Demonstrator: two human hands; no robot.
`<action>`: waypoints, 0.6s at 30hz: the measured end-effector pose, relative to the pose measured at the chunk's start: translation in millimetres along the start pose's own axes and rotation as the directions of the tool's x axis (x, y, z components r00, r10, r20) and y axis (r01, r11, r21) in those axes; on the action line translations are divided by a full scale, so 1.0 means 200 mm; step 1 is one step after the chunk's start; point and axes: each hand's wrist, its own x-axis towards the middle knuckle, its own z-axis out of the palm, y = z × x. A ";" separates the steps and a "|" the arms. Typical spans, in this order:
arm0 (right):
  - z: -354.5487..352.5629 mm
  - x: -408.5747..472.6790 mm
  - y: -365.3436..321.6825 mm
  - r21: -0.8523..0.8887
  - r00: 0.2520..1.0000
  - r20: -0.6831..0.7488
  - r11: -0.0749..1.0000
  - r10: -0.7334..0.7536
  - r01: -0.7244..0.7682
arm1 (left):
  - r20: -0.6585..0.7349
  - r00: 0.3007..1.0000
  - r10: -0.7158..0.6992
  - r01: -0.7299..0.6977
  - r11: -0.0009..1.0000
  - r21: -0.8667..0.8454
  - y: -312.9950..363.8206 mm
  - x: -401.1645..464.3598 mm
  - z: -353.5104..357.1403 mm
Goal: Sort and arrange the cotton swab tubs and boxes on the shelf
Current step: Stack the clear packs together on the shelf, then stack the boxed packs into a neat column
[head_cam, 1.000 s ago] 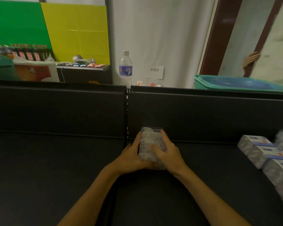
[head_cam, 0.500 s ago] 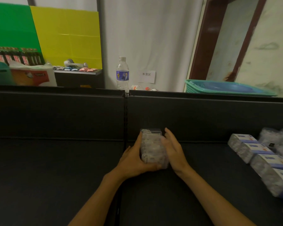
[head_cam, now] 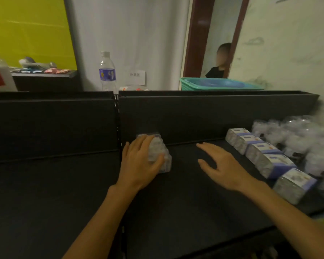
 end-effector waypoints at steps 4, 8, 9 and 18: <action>-0.17 -0.10 0.09 -0.182 0.999 -0.021 0.983 -0.036 0.031 | 0.025 0.989 0.143 -0.145 0.971 0.188 0.19 -0.02 0.06; -0.31 -0.14 0.21 -0.275 0.999 -0.021 0.961 -0.029 0.022 | 0.183 0.970 0.161 -0.202 0.951 0.234 0.38 -0.02 0.15; -0.34 -0.14 0.24 -0.277 0.999 -0.032 0.961 -0.021 0.012 | 0.209 0.963 0.173 -0.218 0.951 0.221 0.44 -0.02 0.18; -0.60 -0.27 0.64 -0.225 0.997 -0.068 0.973 0.030 -0.045 | 0.310 0.928 0.208 -0.240 0.968 0.067 0.95 -0.03 0.60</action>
